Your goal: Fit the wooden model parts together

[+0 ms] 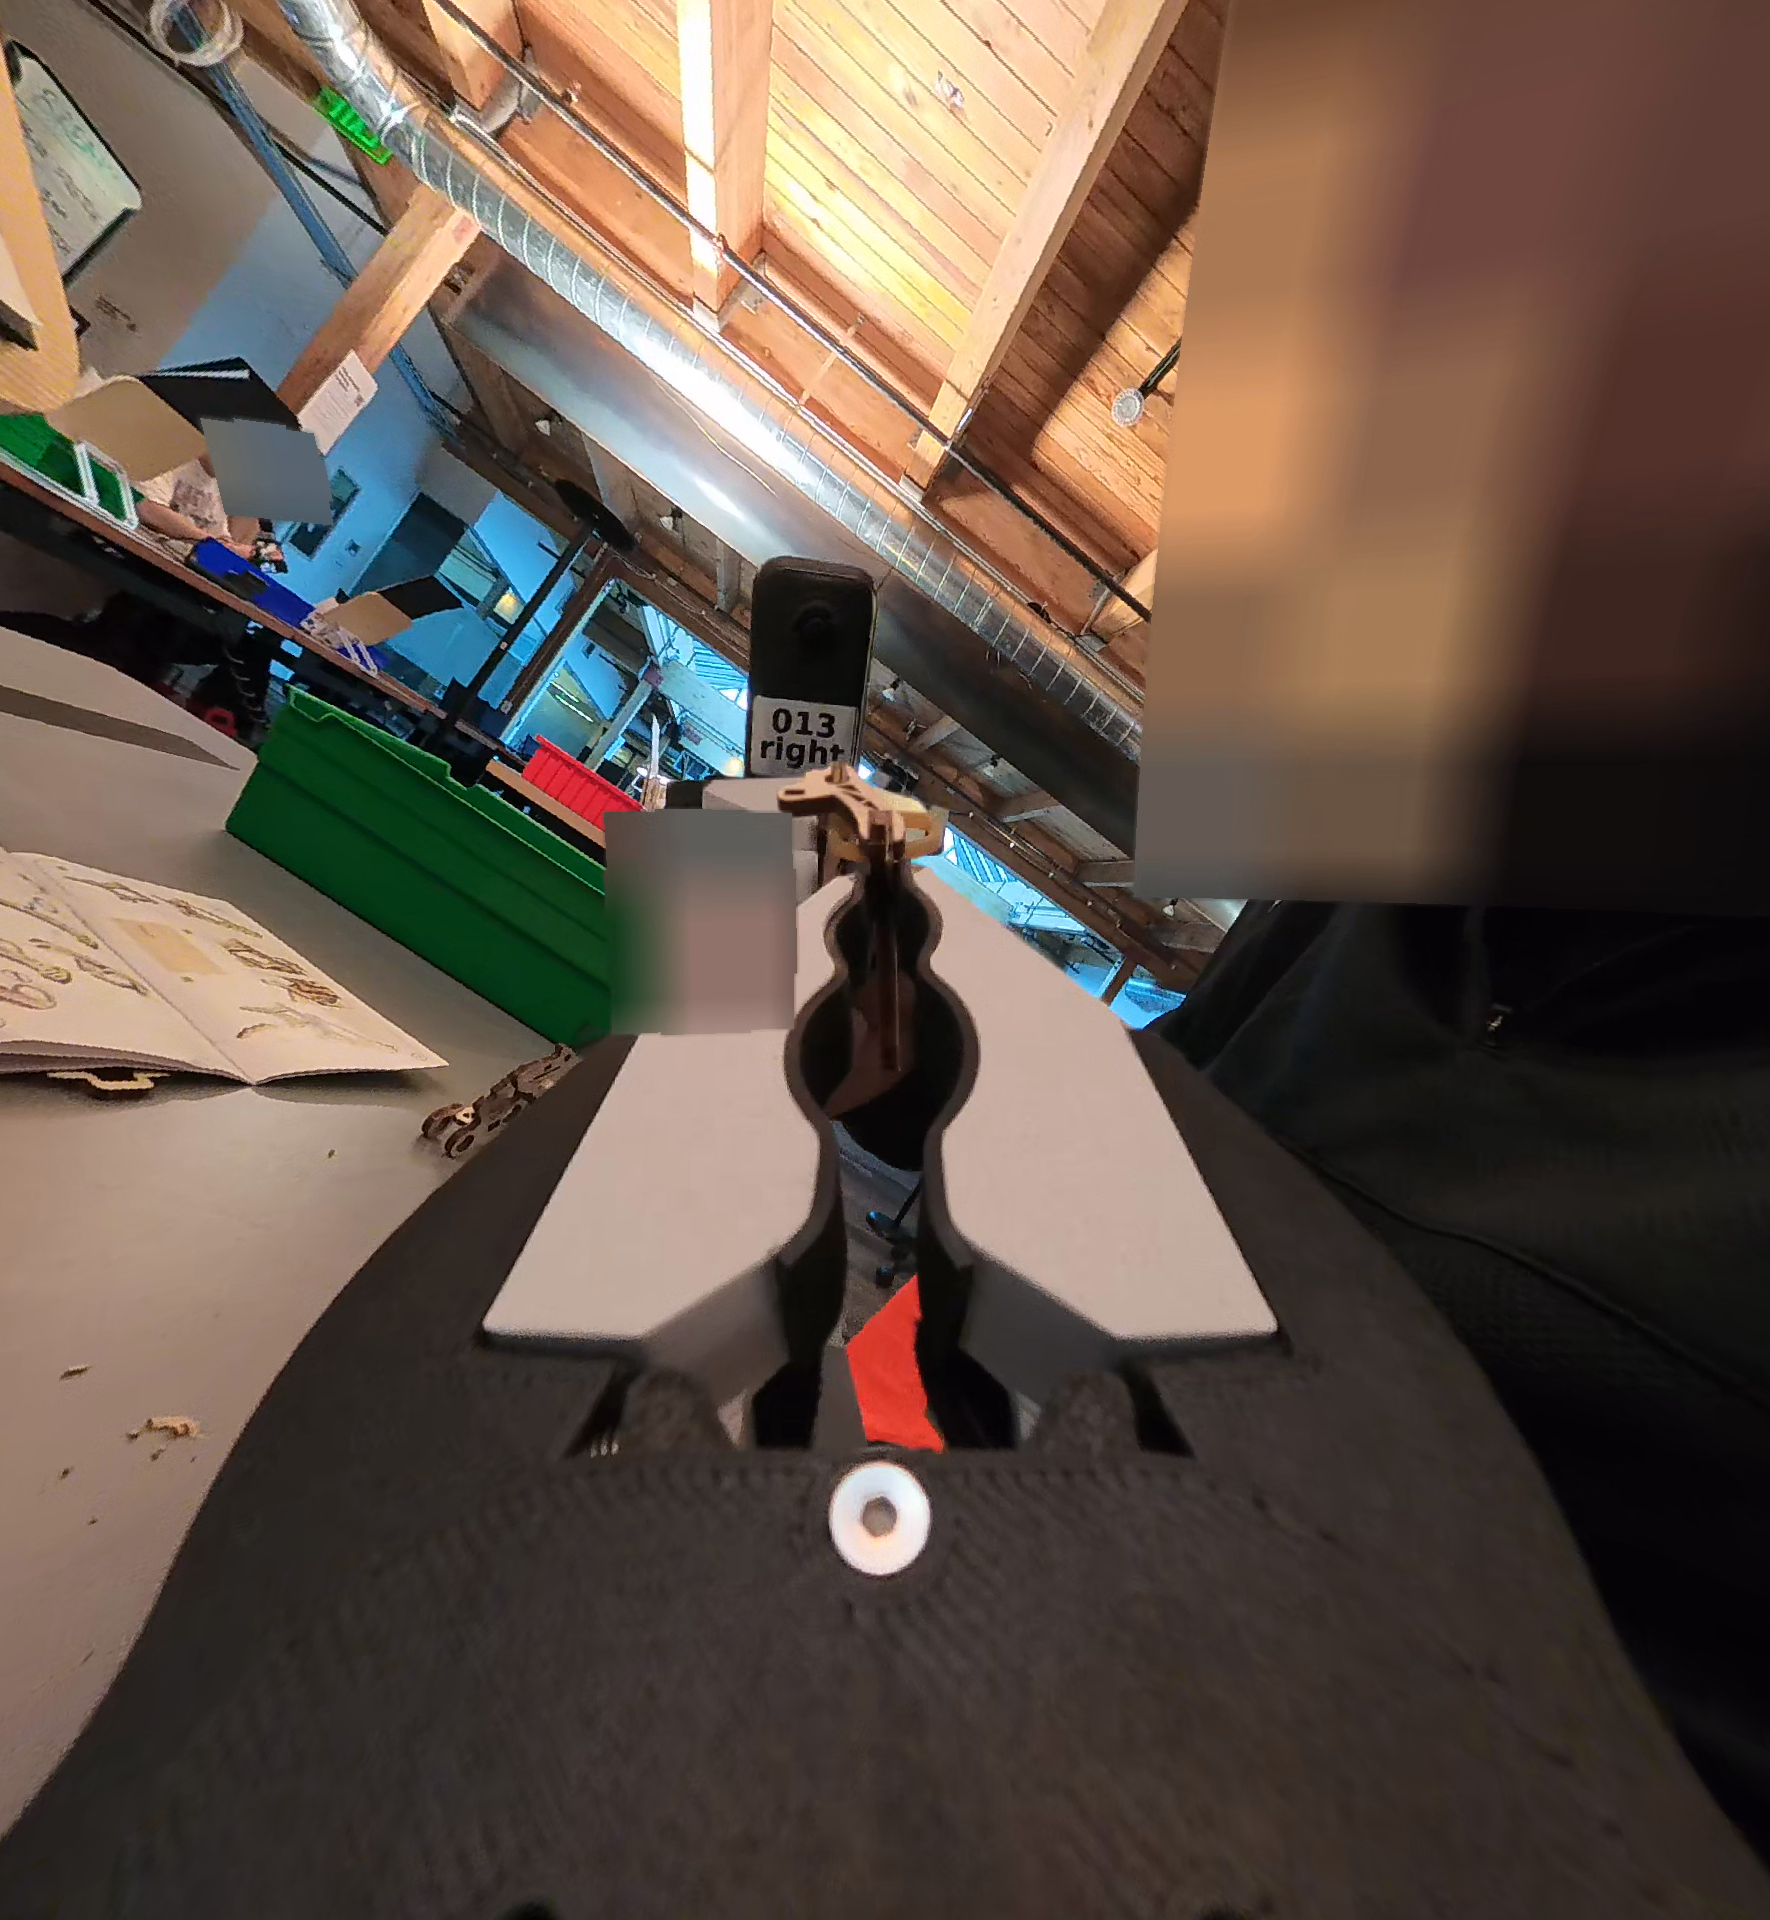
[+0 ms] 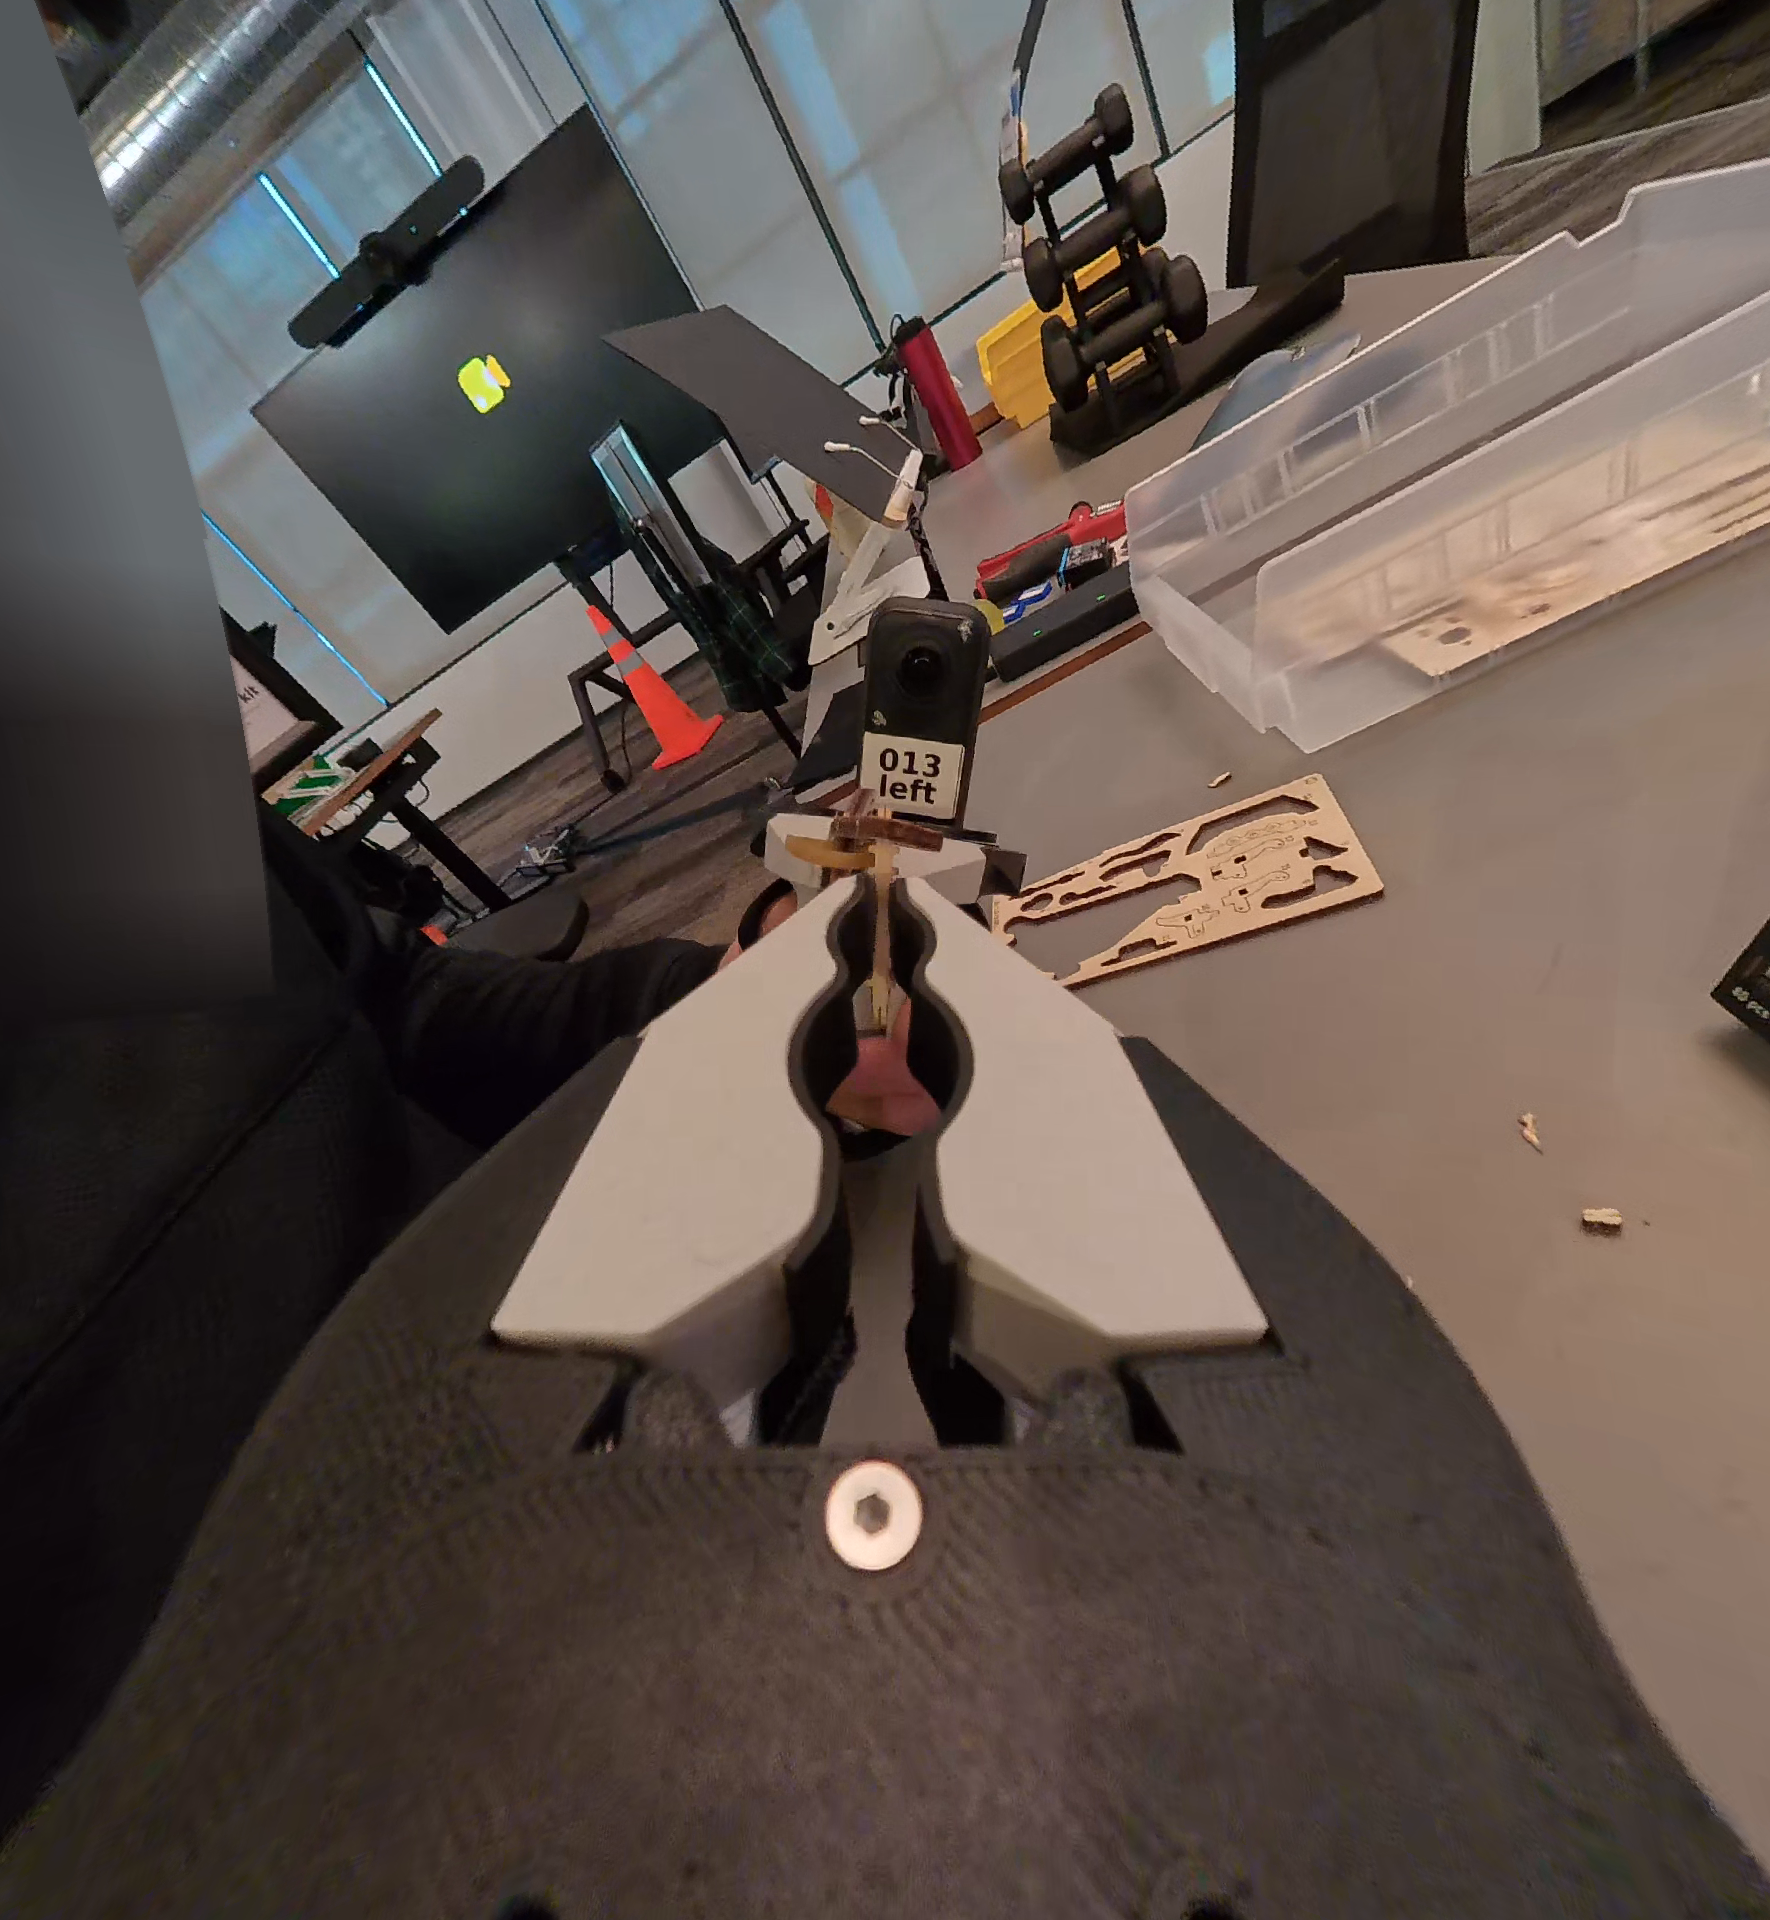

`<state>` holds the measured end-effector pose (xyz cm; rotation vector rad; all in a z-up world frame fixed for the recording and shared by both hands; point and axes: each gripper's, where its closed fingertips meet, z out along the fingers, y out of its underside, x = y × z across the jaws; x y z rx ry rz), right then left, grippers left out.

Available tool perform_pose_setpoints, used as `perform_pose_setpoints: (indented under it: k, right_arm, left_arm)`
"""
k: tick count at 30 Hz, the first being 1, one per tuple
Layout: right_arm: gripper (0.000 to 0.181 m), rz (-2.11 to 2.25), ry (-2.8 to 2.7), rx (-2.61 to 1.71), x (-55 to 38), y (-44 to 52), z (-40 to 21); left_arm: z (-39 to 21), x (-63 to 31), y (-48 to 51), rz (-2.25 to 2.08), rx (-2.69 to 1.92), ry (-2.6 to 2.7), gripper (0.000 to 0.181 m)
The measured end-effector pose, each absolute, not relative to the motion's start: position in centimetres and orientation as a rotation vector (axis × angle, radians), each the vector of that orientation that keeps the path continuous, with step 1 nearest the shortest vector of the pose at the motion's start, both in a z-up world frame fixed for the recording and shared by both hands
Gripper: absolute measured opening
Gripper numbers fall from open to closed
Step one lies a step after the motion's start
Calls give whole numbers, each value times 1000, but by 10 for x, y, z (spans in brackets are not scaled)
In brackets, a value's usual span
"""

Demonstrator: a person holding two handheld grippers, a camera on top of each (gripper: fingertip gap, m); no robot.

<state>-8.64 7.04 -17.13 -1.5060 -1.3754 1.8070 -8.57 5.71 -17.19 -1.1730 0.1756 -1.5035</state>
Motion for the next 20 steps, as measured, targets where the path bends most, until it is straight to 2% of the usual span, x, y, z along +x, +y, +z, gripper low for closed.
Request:
perform_pose_setpoints:
  k: [20]
  right_arm:
    - [0,1788,-1291,-1712,-108,78,-179]
  left_arm:
    - [-182,-107,62,-1712,-916,-206,1]
